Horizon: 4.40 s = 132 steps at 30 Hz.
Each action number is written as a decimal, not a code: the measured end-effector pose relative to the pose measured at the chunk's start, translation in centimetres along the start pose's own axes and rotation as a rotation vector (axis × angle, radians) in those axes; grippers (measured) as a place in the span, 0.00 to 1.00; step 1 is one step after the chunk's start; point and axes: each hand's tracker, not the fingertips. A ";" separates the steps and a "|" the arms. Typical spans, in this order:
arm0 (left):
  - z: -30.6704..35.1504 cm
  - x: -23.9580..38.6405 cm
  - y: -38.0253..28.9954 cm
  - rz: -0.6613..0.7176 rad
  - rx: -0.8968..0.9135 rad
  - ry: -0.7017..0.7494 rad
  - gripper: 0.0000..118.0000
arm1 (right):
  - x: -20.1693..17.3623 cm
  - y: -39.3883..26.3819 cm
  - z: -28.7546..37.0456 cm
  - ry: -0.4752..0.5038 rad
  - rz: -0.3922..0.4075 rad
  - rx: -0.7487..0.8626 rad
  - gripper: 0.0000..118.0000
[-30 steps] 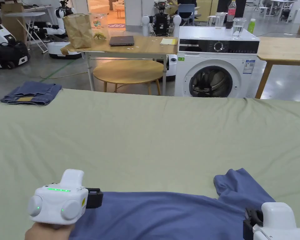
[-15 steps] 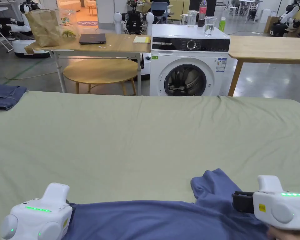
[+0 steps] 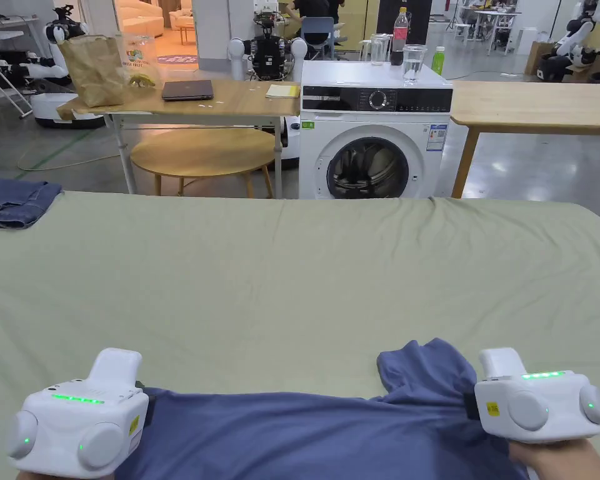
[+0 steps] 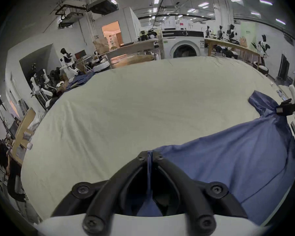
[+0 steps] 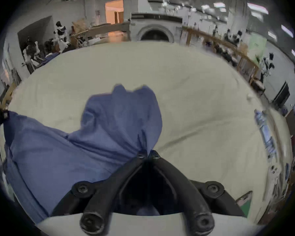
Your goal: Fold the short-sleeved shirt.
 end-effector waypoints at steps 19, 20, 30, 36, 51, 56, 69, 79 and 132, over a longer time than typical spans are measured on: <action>16.6 -4.4 -17.5 0.149 -0.007 -0.056 0.00 | -0.8 -21.6 19.4 0.064 -0.072 0.085 0.00; 16.0 -4.4 -18.1 0.169 -0.035 -0.053 0.00 | -0.7 -22.3 18.9 0.067 -0.102 0.067 0.00; 18.8 2.1 -10.3 0.091 0.194 -0.044 0.90 | -4.4 -14.4 22.5 0.081 -0.065 0.327 0.77; 15.6 7.3 -4.2 0.061 0.281 -0.100 0.85 | -10.1 -7.9 22.8 0.046 -0.048 0.461 0.72; 17.0 7.1 -4.9 0.044 0.284 -0.126 0.00 | -12.0 -9.0 21.8 0.047 -0.032 0.452 0.00; 16.7 2.0 -8.1 0.167 0.237 -0.182 0.15 | -12.5 -9.9 21.5 0.065 -0.021 0.433 0.00; 7.1 -10.9 -23.9 1.016 -0.087 -0.561 0.81 | -14.2 -10.7 19.8 0.106 -0.026 0.380 0.00; 3.0 -5.0 -23.9 1.209 -0.071 -0.727 0.13 | -14.2 -10.5 19.7 0.095 -0.026 0.363 0.00; 7.9 14.6 -15.8 0.283 -0.231 -0.727 0.00 | -10.3 -14.2 21.2 0.138 -0.114 0.335 0.00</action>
